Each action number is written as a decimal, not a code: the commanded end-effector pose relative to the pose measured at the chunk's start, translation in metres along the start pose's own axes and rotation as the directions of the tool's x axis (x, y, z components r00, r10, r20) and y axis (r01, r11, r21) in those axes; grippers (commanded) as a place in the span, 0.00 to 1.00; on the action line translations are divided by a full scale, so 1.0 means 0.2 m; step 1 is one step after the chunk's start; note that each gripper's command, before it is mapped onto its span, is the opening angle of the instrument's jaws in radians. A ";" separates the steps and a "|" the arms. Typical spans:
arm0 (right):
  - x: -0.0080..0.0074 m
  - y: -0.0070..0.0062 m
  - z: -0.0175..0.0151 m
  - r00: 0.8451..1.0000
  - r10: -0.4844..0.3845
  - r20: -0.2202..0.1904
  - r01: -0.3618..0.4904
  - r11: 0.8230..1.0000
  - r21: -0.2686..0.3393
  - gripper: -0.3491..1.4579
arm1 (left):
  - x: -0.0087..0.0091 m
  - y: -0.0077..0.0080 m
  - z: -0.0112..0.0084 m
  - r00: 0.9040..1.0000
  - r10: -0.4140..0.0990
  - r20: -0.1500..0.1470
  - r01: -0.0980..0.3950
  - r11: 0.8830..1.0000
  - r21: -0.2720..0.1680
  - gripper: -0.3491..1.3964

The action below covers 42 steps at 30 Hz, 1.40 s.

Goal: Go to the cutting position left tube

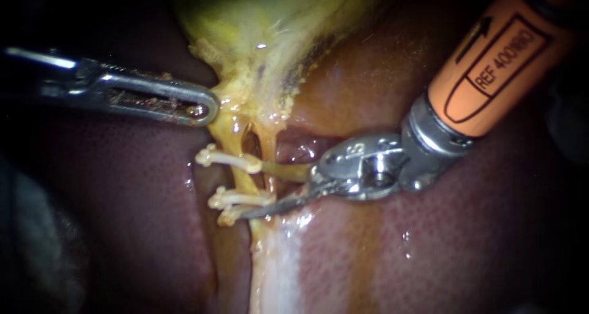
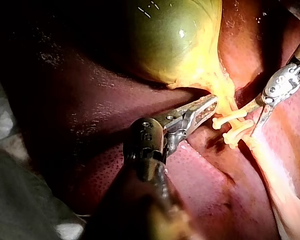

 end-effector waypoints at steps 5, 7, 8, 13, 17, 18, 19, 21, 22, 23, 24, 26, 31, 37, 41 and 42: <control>0.004 -0.002 0.005 0.999 0.027 -0.046 -0.024 0.998 0.057 0.95 | 0.000 0.000 0.000 1.000 0.000 0.000 0.000 1.000 0.000 0.00; 0.006 -0.002 0.008 0.998 0.039 -0.053 -0.034 0.996 0.082 0.94 | 0.000 0.000 0.000 1.000 0.000 0.000 0.000 1.000 0.000 0.00; 0.007 -0.003 0.009 0.998 0.040 -0.057 -0.034 0.995 0.095 0.94 | 0.000 0.000 0.000 1.000 0.000 0.000 0.000 1.000 0.000 0.00; 0.012 -0.001 0.015 0.989 0.105 -0.105 -0.096 0.991 0.093 0.91 | 0.000 0.000 0.000 1.000 0.000 0.000 0.000 1.000 0.000 0.00; 0.013 0.000 0.020 0.979 0.157 -0.133 -0.148 0.986 0.076 0.91 | 0.000 0.000 0.000 1.000 0.000 0.000 0.000 1.000 0.000 0.00; 0.013 0.000 0.020 0.978 0.163 -0.133 -0.154 0.985 0.076 0.91 | 0.000 0.000 0.000 1.000 0.000 0.000 0.000 1.000 0.000 0.00; 0.013 0.000 0.021 0.977 0.168 -0.134 -0.158 0.984 0.077 0.91 | 0.000 0.000 0.000 1.000 0.000 0.000 0.000 1.000 0.000 0.00; 0.012 0.000 0.023 0.973 0.184 -0.138 -0.174 0.981 0.081 0.92 | 0.000 0.000 0.000 1.000 0.000 0.000 0.000 1.000 0.000 0.00; 0.012 0.000 0.024 0.970 0.196 -0.144 -0.185 0.979 0.087 0.92 | 0.000 0.000 0.000 1.000 0.000 0.000 0.000 1.000 0.000 0.00; 0.012 0.000 0.024 0.968 0.202 -0.148 -0.190 0.978 0.090 0.92 | 0.000 0.000 0.000 1.000 0.000 0.000 0.000 1.000 0.000 0.00; 0.013 0.000 0.024 0.966 0.209 -0.155 -0.195 0.976 0.096 0.92 | 0.000 0.000 0.000 1.000 0.000 0.000 0.000 1.000 0.000 0.00; 0.014 0.000 0.024 0.962 0.217 -0.166 -0.201 0.974 0.105 0.93 | 0.000 0.000 0.000 1.000 0.000 0.000 0.000 1.000 0.000 0.00; 0.020 -0.004 0.019 0.954 0.228 -0.196 -0.205 0.970 0.130 0.94 | 0.000 0.000 0.000 1.000 0.000 0.000 0.000 1.000 0.001 0.00; 0.032 -0.010 0.012 0.938 0.247 -0.244 -0.207 0.962 0.177 0.94 | 0.000 0.001 0.000 1.000 0.000 0.000 0.000 1.000 0.001 0.00; 0.034 -0.012 0.011 0.935 0.251 -0.252 -0.207 0.960 0.188 0.94 | 0.000 0.001 0.000 1.000 0.000 0.000 0.000 1.000 0.001 0.00; 0.034 -0.012 0.010 0.935 0.251 -0.252 -0.207 0.960 0.188 0.94 | 0.000 0.001 0.000 1.000 0.000 0.000 0.000 1.000 0.001 0.00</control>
